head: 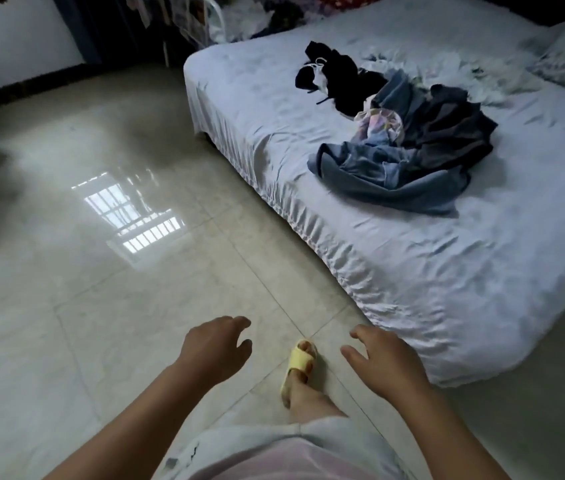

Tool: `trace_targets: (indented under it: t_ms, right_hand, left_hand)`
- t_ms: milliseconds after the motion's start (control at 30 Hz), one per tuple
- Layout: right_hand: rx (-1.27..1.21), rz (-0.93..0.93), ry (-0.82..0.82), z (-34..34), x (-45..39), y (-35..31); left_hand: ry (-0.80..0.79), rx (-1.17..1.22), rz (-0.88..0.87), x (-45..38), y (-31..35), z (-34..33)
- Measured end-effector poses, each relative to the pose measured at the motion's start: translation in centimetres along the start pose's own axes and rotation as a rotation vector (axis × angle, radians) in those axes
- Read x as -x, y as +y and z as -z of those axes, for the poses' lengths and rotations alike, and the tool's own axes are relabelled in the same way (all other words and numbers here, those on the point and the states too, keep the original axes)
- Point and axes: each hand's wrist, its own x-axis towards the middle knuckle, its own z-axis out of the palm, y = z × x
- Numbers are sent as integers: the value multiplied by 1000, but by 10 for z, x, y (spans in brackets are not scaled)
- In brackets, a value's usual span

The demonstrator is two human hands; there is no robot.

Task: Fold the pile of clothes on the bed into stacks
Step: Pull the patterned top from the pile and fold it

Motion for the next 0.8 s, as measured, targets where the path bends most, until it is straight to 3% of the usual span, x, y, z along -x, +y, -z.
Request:
trace_targets:
  t_ms: [467, 633, 800]
  right_hand:
    - [-42, 38, 69, 162, -302, -28]
    - [-113, -42, 61, 194, -368, -27]
    - [-213, -203, 113, 217, -435, -26]
  left_hand:
    - [83, -22, -32, -281, -10, 178]
    - [13, 30, -37, -367, -10, 204]
    - [-94, -56, -183, -474, -6, 241]
